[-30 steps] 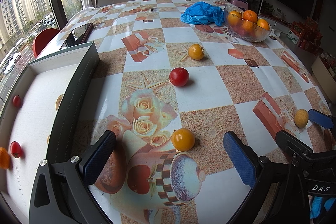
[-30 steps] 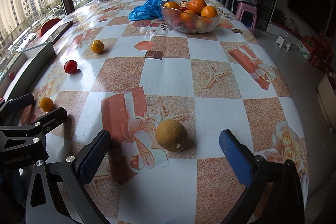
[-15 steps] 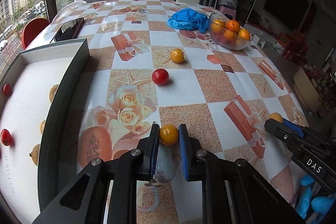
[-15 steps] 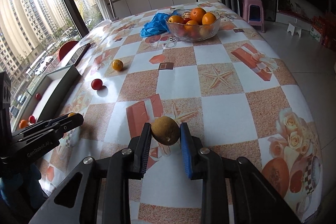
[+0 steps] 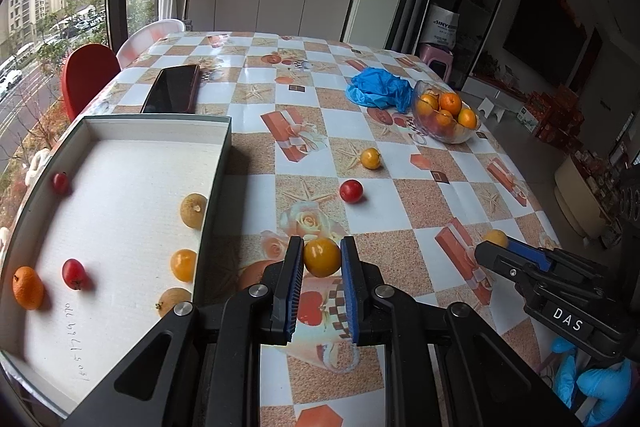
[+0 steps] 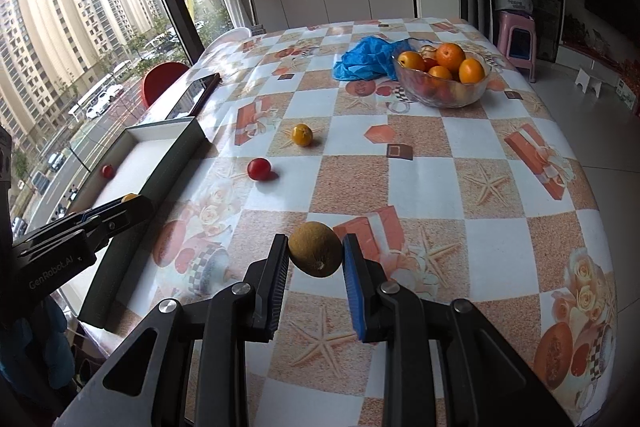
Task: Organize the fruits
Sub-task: 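Carry the yellow fruit in the left tool and kiwi in the right over the white tray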
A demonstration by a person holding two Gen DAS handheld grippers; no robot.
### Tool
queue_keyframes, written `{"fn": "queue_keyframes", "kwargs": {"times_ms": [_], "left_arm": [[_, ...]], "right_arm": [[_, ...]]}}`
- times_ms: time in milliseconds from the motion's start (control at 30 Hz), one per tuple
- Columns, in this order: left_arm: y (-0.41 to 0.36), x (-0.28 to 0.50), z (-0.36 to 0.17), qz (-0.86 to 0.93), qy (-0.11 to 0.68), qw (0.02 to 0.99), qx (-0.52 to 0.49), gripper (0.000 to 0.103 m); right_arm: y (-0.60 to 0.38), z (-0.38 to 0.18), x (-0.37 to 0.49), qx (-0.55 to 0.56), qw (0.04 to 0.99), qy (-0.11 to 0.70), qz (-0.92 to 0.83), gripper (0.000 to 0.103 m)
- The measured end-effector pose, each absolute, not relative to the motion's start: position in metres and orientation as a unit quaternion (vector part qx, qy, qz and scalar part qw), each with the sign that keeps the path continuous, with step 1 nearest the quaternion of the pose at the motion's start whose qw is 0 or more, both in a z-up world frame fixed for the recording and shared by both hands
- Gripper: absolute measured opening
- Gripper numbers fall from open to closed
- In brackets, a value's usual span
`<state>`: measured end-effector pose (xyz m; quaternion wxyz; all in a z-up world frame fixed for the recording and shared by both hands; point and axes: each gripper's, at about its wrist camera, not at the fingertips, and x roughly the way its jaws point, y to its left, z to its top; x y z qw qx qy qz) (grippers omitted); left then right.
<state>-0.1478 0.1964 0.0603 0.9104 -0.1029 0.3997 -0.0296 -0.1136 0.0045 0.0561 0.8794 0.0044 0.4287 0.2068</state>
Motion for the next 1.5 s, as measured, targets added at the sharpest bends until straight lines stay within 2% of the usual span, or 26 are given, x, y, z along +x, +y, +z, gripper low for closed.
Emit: {"fn": "queue_keyframes", "kwargs": {"times_ms": [667,1000,1500], "left_arm": [[0.310,-0.171,0.058,0.050,0.390,0.909,-0.136,0.020],[0.367,-0.179,0.079,0.077,0.385,0.911,-0.129,0.020],[0.347,-0.173,0.029,0.078,0.433,0.894,-0.080,0.020]], "right_arm": [[0.158,0.078,-0.115,-0.059,0.841,0.437,0.314,0.030],[0.219,0.095,-0.112,-0.072,0.824,0.431,0.361,0.030],[0.240,0.047,-0.103,-0.094,0.796,0.485,0.352,0.030]]}}
